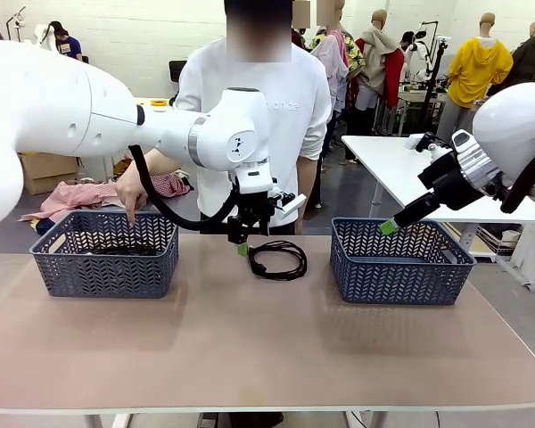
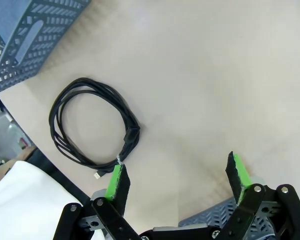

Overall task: Organize the cables according to human instructions.
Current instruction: Pick up a bundle of cables and place it in the basket indicated by the human.

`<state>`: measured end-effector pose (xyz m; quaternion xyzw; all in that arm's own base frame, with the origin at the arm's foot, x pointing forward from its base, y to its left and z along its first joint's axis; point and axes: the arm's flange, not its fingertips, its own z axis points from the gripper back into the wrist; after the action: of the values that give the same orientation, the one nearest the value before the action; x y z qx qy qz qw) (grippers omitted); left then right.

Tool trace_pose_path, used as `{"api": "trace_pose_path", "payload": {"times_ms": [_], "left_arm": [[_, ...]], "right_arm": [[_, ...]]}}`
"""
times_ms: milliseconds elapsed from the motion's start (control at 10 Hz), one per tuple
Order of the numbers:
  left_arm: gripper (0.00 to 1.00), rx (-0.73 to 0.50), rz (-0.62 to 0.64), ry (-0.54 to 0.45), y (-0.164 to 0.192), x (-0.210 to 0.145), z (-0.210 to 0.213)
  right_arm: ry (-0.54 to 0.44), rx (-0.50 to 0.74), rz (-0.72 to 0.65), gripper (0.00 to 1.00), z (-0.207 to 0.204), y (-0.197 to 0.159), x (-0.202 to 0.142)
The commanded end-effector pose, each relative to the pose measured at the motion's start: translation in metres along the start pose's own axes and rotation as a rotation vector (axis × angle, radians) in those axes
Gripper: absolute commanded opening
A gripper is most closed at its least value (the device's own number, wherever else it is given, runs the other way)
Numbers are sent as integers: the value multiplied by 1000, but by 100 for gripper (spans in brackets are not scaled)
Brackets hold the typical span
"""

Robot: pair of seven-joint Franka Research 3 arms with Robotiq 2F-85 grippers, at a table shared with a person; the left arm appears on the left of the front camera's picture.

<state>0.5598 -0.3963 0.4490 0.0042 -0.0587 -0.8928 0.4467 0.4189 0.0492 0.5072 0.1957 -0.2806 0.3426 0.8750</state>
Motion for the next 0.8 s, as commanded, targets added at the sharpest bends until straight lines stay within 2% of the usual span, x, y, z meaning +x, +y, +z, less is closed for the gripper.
{"api": "trace_pose_path", "payload": {"times_ms": [0, 100, 700], "left_arm": [[100, 10, 10, 13, -8, -1, 2], [100, 0, 0, 0, 0, 0, 0], [100, -62, -288, 29, 50, -21, -35]], "right_arm": [[-23, 16, 1, 100, 0, -2, 1], [-23, 16, 1, 100, 0, -2, 1], [-23, 16, 1, 100, 0, -2, 1]]}}
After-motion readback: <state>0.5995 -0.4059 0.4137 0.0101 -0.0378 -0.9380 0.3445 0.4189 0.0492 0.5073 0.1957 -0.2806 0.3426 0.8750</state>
